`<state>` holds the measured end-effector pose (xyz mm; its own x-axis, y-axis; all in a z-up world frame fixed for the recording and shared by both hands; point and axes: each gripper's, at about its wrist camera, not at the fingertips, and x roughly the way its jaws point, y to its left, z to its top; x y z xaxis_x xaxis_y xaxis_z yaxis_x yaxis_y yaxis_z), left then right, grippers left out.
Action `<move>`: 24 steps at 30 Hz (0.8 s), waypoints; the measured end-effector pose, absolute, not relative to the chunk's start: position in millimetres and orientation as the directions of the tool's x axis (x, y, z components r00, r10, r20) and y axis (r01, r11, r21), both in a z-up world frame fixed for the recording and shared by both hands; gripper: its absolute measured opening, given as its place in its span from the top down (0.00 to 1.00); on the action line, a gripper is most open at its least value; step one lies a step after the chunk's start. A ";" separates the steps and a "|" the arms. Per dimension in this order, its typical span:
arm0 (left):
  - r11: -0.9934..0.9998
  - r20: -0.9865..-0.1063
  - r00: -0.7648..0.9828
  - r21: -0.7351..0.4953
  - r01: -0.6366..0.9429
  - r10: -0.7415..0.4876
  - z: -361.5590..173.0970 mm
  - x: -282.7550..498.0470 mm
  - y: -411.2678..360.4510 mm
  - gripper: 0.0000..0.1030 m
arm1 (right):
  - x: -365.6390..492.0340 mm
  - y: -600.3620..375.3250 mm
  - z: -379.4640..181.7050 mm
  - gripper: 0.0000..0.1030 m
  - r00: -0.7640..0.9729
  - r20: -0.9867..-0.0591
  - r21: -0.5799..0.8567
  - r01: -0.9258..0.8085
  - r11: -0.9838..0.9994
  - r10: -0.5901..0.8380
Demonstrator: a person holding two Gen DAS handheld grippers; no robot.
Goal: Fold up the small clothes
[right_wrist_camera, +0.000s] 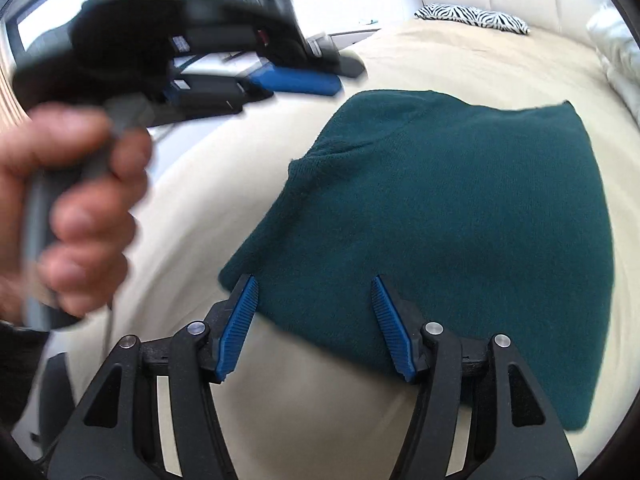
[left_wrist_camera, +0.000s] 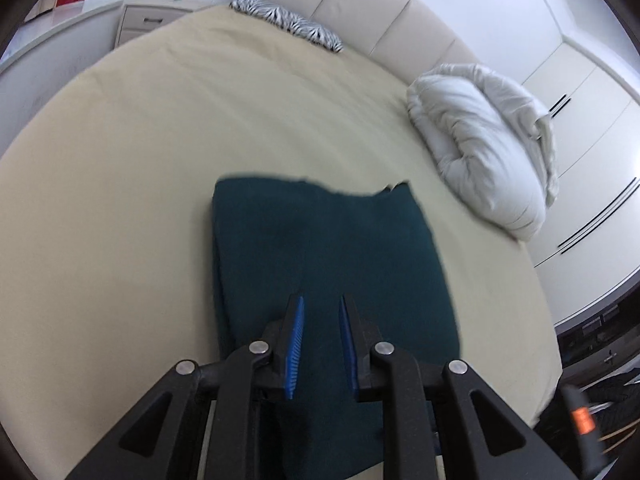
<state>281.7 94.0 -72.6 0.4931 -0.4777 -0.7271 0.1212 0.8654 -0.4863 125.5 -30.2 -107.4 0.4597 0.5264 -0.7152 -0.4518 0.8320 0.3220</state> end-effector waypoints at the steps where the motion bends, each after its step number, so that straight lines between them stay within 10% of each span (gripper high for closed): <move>1: 0.872 -0.738 0.488 -0.478 0.108 -0.466 -81.1 279.4 96.5 0.82 | 120.3 -39.9 -105.9 0.43 0.456 -0.712 0.335 -0.448 0.829 0.534; 20: 0.849 -0.667 0.551 -0.502 0.163 -0.501 -98.2 241.2 115.1 0.91 | 145.8 -231.9 -143.6 0.51 0.410 -0.535 0.764 -0.137 0.630 0.739; 24: 0.878 -0.655 0.622 -0.465 0.115 -0.429 -72.8 239.5 120.3 0.56 | 161.8 -239.3 -121.6 0.49 0.417 -0.558 0.723 -0.180 0.667 0.717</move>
<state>239.5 120.3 -72.8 0.6224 -0.4286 -0.6549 0.1154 0.8778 -0.4649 161.8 -239.3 -121.6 0.4170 0.7172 -0.5584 -0.1797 0.6673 0.7228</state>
